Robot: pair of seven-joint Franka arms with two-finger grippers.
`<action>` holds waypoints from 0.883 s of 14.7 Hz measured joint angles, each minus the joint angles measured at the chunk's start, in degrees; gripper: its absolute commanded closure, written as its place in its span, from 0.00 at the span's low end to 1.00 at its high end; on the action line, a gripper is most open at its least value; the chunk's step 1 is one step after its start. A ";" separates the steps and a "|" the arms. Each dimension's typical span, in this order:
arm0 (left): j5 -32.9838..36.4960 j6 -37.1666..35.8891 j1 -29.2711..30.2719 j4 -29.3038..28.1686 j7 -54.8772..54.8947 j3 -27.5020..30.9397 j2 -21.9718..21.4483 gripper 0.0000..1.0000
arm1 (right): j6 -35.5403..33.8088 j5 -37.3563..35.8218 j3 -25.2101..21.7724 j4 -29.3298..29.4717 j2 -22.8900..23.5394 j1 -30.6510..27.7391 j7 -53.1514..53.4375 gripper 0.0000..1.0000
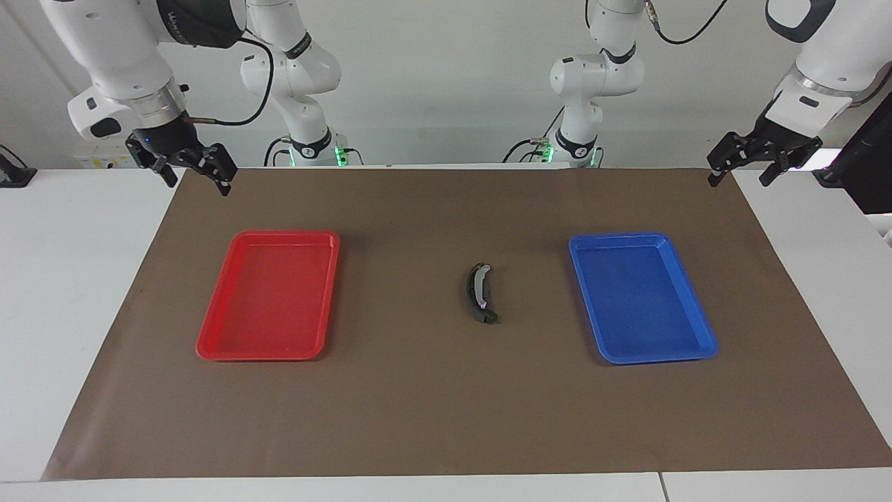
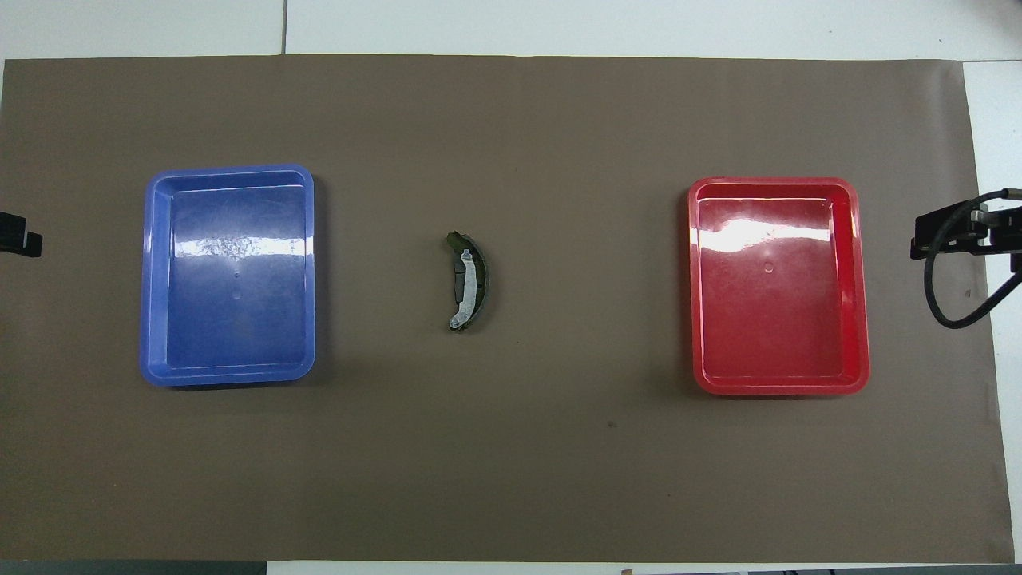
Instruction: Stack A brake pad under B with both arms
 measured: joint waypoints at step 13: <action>0.02 0.00 0.02 -0.03 0.00 0.00 0.00 0.00 | -1.34 0.73 -1.25 0.89 -0.01 1.35 -0.02 0.00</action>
